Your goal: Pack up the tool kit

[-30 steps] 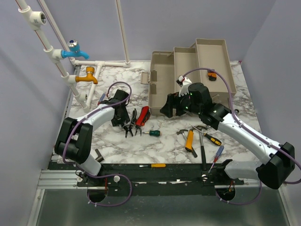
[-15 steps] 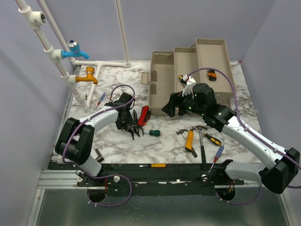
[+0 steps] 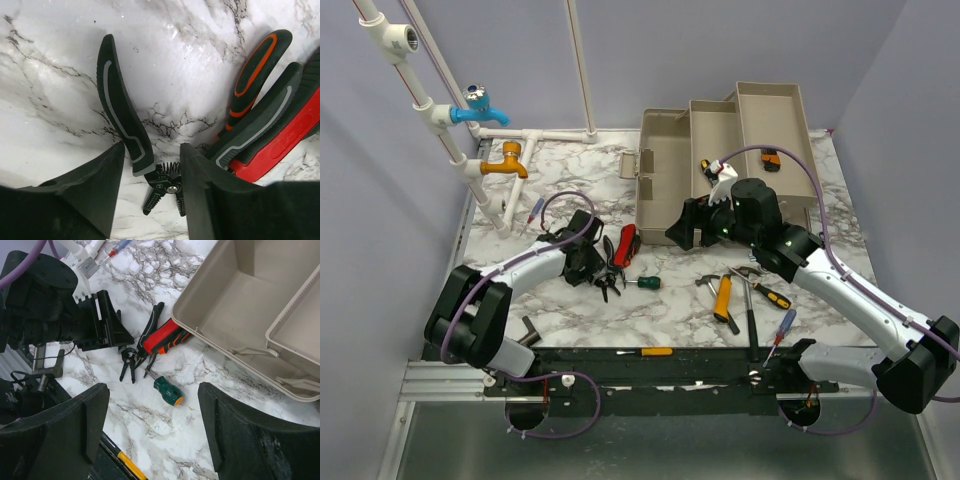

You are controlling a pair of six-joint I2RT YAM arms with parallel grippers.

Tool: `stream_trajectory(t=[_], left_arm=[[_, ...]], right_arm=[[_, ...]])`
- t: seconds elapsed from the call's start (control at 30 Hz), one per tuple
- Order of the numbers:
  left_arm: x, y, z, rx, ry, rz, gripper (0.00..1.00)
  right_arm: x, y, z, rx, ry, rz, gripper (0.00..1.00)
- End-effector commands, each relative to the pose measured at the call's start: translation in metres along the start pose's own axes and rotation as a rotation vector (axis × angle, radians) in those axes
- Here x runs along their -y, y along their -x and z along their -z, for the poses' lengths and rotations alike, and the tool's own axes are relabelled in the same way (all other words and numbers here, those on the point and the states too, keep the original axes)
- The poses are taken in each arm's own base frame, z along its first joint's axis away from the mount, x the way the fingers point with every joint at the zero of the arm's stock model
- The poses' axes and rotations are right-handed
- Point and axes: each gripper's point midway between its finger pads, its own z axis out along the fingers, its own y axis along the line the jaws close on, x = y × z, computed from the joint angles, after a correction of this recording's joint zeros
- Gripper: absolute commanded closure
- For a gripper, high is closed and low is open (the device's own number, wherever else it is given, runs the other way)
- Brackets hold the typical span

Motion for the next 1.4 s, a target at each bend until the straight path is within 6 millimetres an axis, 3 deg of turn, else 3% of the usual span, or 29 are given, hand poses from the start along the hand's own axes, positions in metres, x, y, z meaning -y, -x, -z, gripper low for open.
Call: stream_trajectory(t=[0.0,0.17,0.27,0.33,0.47,0.73,1.0,1.13,1.23,1.37], left_arm=[[-0.018,-0.021,-0.014,-0.044,0.043,0.104,0.56],[-0.031,-0.03,-0.017,-0.05,0.083,0.187,0.6],[-0.034,-0.031,-0.016,-0.058,0.12,0.201,0.71],[-0.035,-0.028,-0.013,-0.065,0.156,0.185,0.83],[-0.035,-0.023,-0.007,-0.053,0.184,0.173,0.92],[-0.035,0.007,0.044,0.13,0.175,0.146,0.92],[-0.021,0.03,0.088,0.256,0.015,0.071,0.96],[0.004,0.043,0.109,0.315,-0.156,0.012,1.0],[0.029,0.059,0.131,0.382,-0.274,-0.053,1.0],[0.056,0.086,0.155,0.465,-0.305,-0.132,1.0]], right_arm=[[0.002,0.0,0.005,0.009,-0.012,0.024,0.21],[0.001,0.0,0.005,0.007,-0.008,0.024,0.21],[0.0,0.002,0.005,0.012,-0.002,0.024,0.21],[-0.002,0.003,0.005,0.014,0.002,0.022,0.21],[-0.003,0.005,0.007,0.025,0.007,0.023,0.21],[-0.001,0.004,0.008,0.024,-0.001,0.023,0.21],[-0.011,-0.005,0.002,-0.022,0.056,0.004,0.21],[-0.014,-0.003,0.003,-0.005,0.066,-0.03,0.21],[-0.005,0.014,0.014,0.076,0.001,-0.042,0.21],[0.013,0.038,0.035,0.199,-0.127,-0.061,0.2]])
